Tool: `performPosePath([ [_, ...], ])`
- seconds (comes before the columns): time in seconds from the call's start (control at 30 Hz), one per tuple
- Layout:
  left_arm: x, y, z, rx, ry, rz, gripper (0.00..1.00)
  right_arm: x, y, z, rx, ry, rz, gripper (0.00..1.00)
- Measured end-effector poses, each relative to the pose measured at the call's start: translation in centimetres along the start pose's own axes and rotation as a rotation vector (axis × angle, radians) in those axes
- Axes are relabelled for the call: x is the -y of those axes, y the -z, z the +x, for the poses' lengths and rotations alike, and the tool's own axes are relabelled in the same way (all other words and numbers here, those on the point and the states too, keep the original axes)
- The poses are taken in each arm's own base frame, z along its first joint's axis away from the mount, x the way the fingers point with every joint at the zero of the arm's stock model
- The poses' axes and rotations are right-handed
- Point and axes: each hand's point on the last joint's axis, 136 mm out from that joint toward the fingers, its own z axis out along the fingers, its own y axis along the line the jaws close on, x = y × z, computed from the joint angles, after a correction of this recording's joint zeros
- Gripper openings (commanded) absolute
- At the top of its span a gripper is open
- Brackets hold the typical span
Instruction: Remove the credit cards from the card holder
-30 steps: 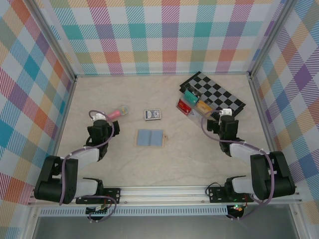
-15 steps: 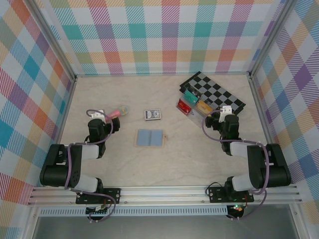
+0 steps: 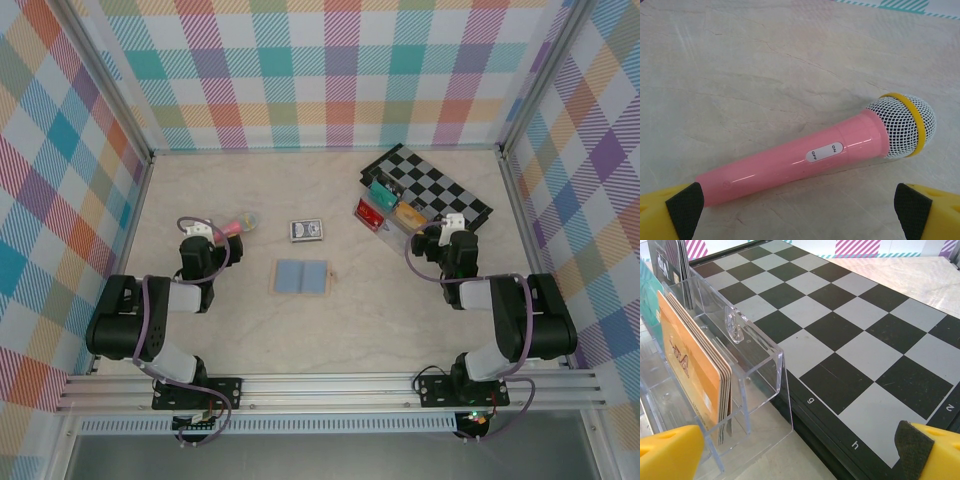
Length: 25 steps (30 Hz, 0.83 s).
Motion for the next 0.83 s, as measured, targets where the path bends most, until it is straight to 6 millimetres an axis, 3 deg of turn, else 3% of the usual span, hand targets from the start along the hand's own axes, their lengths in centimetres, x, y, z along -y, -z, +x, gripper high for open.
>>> performPosePath([
  [0.83,1.5,-0.5,-0.2,-0.019,-0.06,0.056,1.0,0.1,-0.1,0.1,-0.01,-0.02,-0.024,1.0],
])
